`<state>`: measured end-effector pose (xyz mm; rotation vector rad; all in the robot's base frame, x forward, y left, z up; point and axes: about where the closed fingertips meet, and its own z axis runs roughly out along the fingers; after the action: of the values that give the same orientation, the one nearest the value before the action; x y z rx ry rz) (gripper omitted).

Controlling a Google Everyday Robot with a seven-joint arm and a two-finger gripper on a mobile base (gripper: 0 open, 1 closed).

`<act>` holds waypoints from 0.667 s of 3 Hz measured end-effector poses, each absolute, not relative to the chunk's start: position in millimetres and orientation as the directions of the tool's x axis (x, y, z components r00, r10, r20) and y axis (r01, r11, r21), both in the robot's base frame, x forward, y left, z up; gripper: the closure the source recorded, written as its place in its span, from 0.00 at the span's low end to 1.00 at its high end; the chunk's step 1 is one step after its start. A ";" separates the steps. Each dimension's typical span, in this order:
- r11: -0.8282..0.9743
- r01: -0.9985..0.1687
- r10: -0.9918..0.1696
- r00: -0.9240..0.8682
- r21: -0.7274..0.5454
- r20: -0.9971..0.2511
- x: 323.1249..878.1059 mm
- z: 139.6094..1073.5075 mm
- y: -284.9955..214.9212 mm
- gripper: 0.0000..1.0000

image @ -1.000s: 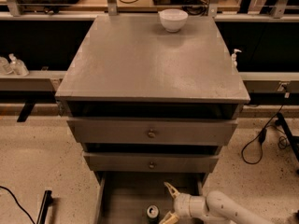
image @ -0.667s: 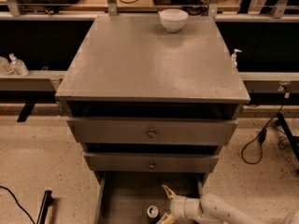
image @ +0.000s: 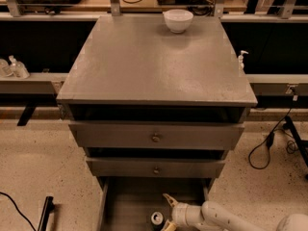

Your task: Pick green can from bottom drawer and place on counter

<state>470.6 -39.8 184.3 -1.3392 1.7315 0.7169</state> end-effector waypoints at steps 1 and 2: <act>0.274 -0.961 -0.498 -0.105 -0.042 -0.861 470.6 189.1 -39.8 0.38; 0.274 -0.961 -0.498 -0.105 -0.042 -0.861 470.5 193.3 -39.8 0.62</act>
Offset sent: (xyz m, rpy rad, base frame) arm 0.0051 0.0042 -0.0354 0.1043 0.0370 -0.0166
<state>470.5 -39.8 193.3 -1.3392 1.7314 0.7169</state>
